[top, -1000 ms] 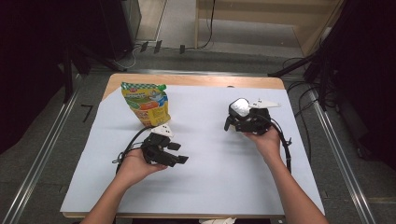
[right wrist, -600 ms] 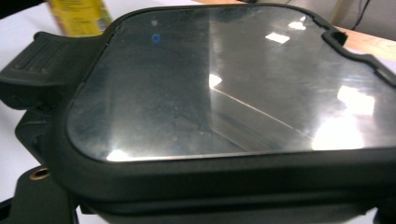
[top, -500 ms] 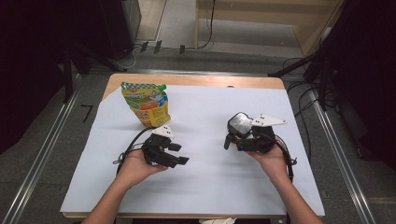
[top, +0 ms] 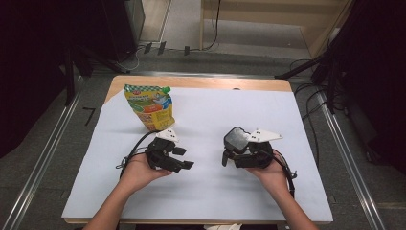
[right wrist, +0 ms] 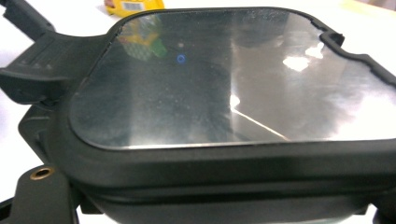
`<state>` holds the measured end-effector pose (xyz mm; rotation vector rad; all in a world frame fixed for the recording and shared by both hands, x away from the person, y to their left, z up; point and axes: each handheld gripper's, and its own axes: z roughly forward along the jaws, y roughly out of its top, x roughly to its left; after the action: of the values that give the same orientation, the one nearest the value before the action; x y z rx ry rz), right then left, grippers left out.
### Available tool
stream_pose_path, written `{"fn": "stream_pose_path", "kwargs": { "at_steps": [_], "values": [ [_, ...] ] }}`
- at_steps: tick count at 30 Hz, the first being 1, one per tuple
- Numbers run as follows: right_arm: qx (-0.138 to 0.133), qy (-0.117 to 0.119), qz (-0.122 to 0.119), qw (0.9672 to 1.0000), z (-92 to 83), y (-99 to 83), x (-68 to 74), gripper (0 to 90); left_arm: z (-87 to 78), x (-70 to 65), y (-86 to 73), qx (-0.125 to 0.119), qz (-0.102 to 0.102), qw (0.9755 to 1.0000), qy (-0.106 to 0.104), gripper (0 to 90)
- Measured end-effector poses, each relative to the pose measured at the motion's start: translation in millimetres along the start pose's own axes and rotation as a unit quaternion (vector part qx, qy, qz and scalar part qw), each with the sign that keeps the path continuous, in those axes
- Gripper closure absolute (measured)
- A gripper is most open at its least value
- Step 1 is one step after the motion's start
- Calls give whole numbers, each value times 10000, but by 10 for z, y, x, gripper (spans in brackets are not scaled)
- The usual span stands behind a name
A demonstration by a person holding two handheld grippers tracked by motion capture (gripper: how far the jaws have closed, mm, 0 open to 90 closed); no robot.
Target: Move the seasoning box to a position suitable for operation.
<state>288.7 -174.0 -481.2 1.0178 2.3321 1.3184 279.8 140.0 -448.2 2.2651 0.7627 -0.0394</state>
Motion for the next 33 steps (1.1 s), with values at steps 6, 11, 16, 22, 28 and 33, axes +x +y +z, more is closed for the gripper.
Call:
{"fn": "stream_pose_path", "kwargs": {
  "at_steps": [6, 11, 16, 22, 28, 33],
  "values": [
    [53, 208, -58, 9998, 162, -5, 141, 161, 0, 3, -2, -8, -18, 10000, -8, 390],
    [87, 333, -155, 9993, 279, 2, 255, 161, -2, -4, -3, 6, 0, 10000, 11, 390],
    [141, 384, -225, 9989, 383, -12, 353, 161, 4, -7, -4, 8, 9, 10000, -2, 390],
    [119, 360, -350, 9987, 421, -35, 400, 161, 5, -11, -4, 4, 13, 10000, -8, 390],
    [134, 333, -397, 9986, 393, -106, 412, 161, 19, -32, 2, -17, 42, 10000, -32, 391],
    [146, 254, -479, 9984, 383, -124, 445, 158, 28, -37, 16, -19, 70, 9999, -69, 391]
  ]
}}
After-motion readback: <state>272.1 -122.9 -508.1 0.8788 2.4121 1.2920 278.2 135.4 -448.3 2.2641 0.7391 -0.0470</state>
